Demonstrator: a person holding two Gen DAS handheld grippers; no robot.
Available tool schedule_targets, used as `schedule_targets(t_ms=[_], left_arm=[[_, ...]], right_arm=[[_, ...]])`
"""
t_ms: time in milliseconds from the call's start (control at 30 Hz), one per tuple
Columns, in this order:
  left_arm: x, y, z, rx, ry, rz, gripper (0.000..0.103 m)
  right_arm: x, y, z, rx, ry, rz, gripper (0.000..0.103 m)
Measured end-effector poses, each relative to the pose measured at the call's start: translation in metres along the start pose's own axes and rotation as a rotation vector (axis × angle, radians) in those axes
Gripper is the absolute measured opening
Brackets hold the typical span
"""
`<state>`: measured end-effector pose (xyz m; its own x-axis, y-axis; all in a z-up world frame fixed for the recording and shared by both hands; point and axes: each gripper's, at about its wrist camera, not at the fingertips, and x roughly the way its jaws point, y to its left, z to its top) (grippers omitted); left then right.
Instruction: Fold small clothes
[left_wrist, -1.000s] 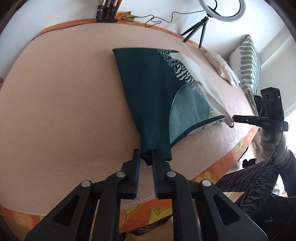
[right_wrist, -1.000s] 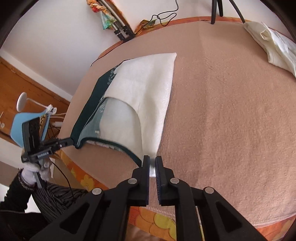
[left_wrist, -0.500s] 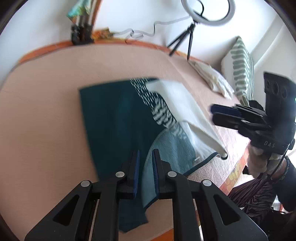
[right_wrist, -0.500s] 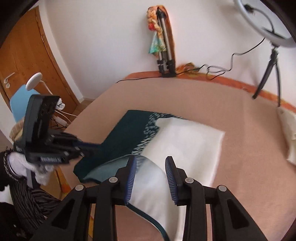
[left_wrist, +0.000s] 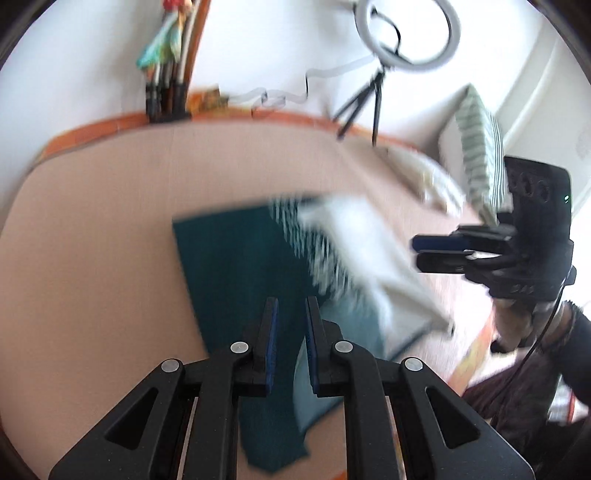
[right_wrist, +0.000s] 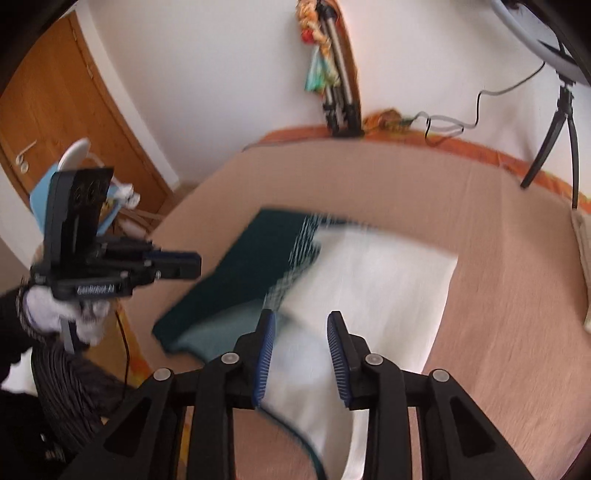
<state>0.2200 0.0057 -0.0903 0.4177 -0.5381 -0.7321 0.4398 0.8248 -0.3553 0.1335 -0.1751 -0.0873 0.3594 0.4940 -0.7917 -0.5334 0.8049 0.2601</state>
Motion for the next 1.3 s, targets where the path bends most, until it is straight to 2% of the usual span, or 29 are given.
schedule_targets(t_ms=[67,100,300,400,433,500,567,633,700,733,767,867,1000,1067,1133,1200,1300], left_arm=[[0.010,-0.001,0.016,0.008,-0.012,-0.002,0.012],[0.018,-0.001,0.025,0.014,-0.009,0.002,0.012],[0.065,-0.001,0.054,0.009,0.046,-0.019,0.012],[0.085,0.012,0.056,-0.034,0.064,-0.013,0.012],[0.090,0.017,0.054,-0.080,0.051,0.019,0.012],[0.101,0.029,0.050,-0.105,0.066,0.047,0.012],[0.105,0.037,0.042,-0.126,0.073,0.051,0.012],[0.101,0.041,0.037,-0.120,0.044,0.040,0.012],[0.097,0.040,0.033,-0.097,0.040,0.061,0.012],[0.096,0.040,0.031,-0.100,0.023,0.099,0.012],[0.094,0.040,0.030,-0.097,0.027,0.104,0.012],[0.085,0.039,0.028,-0.111,0.016,0.154,0.012],[0.072,0.019,0.030,-0.085,-0.039,0.100,0.012],[0.076,0.002,0.030,-0.039,-0.019,0.052,0.012],[0.084,-0.008,0.028,0.002,0.020,0.043,0.013],[0.092,-0.009,0.022,0.020,0.063,0.061,0.013],[0.095,0.001,0.014,0.001,0.097,0.079,0.012]], right_arm=[[0.017,-0.007,0.022,0.003,-0.002,0.012,0.004],[0.027,-0.009,0.030,-0.001,0.007,0.024,0.003],[0.078,-0.014,0.065,-0.039,0.056,0.019,0.003],[0.097,-0.025,0.067,-0.028,0.087,0.025,0.004],[0.103,-0.029,0.066,-0.012,0.098,0.039,0.005],[0.111,-0.035,0.062,0.007,0.117,0.050,0.005],[0.117,-0.042,0.056,0.020,0.134,0.054,0.004],[0.117,-0.052,0.051,0.054,0.140,0.089,0.004],[0.112,-0.065,0.047,0.095,0.140,0.113,0.005],[0.109,-0.071,0.046,0.115,0.138,0.118,0.009],[0.102,-0.078,0.043,0.143,0.128,0.125,0.016],[0.078,-0.094,0.043,0.194,0.042,0.134,0.020],[0.077,-0.096,0.047,0.208,0.029,0.092,0.020],[0.089,-0.092,0.050,0.185,0.069,0.064,0.020],[0.098,-0.087,0.048,0.147,0.099,0.018,0.020],[0.097,-0.092,0.044,0.150,0.114,-0.006,0.017],[0.089,-0.106,0.040,0.193,0.101,-0.016,0.018]])
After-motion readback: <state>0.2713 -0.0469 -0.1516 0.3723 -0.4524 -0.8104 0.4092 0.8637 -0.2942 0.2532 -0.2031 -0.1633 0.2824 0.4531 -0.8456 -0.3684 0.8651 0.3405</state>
